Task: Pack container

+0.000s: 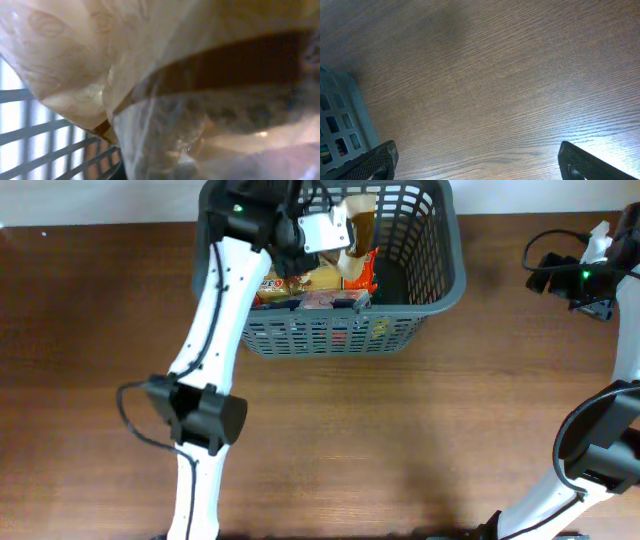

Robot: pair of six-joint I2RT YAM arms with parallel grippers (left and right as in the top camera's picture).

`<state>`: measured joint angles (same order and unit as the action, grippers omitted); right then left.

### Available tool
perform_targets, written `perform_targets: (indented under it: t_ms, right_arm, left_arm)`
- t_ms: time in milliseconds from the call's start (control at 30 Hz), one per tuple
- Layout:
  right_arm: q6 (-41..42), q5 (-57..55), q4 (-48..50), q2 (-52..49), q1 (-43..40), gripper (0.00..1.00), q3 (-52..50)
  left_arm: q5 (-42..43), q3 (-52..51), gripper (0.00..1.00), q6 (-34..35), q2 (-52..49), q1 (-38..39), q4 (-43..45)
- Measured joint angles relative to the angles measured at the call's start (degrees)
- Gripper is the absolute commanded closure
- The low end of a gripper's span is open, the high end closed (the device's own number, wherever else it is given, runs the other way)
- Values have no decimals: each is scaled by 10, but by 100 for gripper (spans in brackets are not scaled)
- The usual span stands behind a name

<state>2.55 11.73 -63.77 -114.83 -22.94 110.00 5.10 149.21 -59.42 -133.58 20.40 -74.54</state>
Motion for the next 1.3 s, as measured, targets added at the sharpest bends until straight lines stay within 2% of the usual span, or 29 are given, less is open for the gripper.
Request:
perform_targets:
  t_ms: [33,100,133,167,300,533,667,767,967,1133,1300]
  right_arm:
    - [0,0,0,0,0,1,0]
    - [0,0,0,0,0,1,0]
    - [0,0,0,0,0,1,0]
    - [0,0,0,0,0,1,0]
    - [0,0,0,0,0,1,0]
    - [0,0,0,0,0,1,0]
    - [0,0,0,0,0,1,0]
    - [0,0,0,0,0,1,0]
    - [0,0,0,0,0,1,0]
    - [0,0,0,0,0,1,0]
    - [0,0,0,0,0,1,0]
  left_arm:
    - [-1,0,96,0,-6,0,3]
    - [-4,0,72,2,-12,-1,6]
    - [-5,0,55,1,-12,0,9]
    - [-7,0,1,4,-12,0,12]
    - [-12,0,1,33,-12,0,17]
    - [-123,76,1,184,-2,-1,-20]
    - [-164,142,1,244,58,-16,-58]
    - [-178,169,1,289,139,-54,-79]
    - [-201,184,1,366,280,-193,-92]
    - [-203,168,1,417,306,-286,-107]
    - [-204,136,1,437,283,-332,-165]
